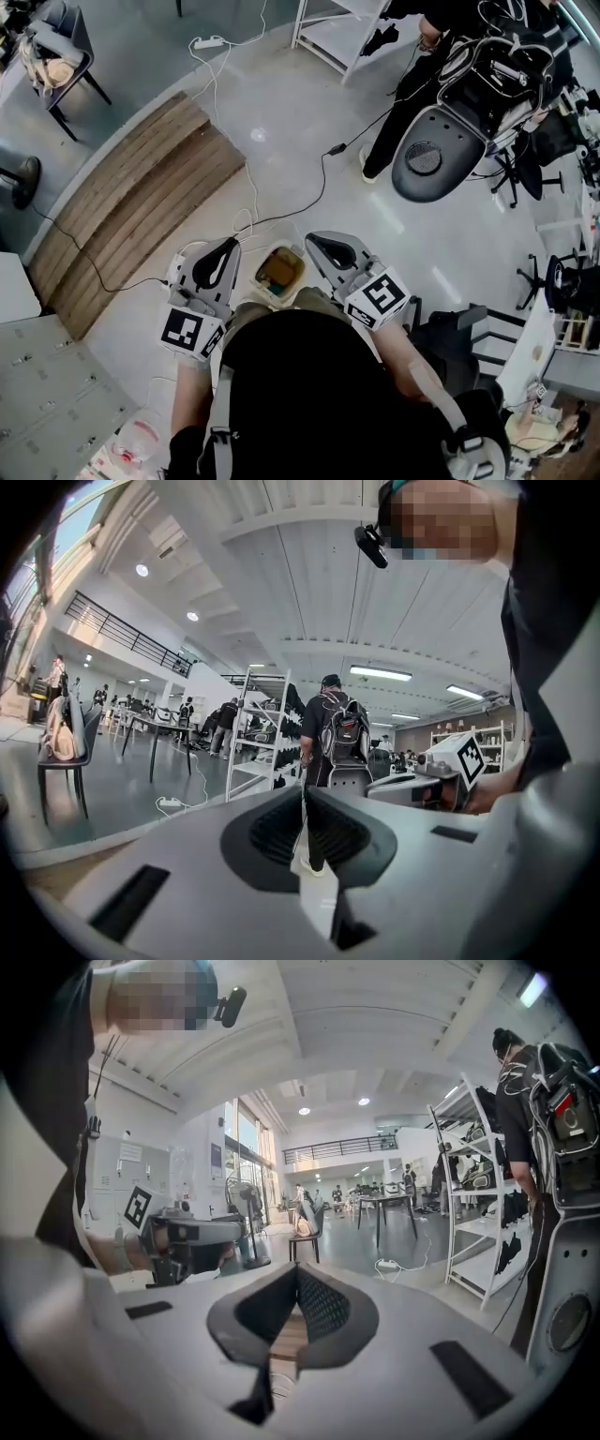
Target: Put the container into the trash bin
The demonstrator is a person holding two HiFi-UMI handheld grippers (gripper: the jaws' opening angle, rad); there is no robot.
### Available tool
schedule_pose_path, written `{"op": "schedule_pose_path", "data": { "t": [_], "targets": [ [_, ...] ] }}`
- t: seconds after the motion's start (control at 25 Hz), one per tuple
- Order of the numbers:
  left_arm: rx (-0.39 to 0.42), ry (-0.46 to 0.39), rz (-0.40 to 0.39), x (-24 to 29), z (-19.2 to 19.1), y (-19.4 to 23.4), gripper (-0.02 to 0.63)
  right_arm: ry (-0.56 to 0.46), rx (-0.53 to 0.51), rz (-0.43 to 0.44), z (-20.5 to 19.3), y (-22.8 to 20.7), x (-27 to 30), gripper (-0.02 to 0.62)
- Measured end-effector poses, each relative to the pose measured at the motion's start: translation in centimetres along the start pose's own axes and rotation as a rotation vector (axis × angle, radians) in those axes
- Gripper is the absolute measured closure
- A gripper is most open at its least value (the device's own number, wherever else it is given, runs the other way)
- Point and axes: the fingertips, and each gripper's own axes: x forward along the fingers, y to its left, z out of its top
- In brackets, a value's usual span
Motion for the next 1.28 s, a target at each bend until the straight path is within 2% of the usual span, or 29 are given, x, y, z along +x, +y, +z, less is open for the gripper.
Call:
{"op": "schedule_pose_path", "data": {
  "t": [0.56, 1.28],
  "targets": [
    [-0.018, 0.024, 0.013, -1.7, -1.1, -0.9, 0.595, 0.035, 0.011, 0.063, -1.4, 2.4, 0.7, 0.580],
    [-0.028, 0.035, 0.059, -2.9, -1.9, -0.7, 0.595, 0.057, 0.007, 0.078, -2.2, 2.4, 1.2, 0.580]
  ]
}}
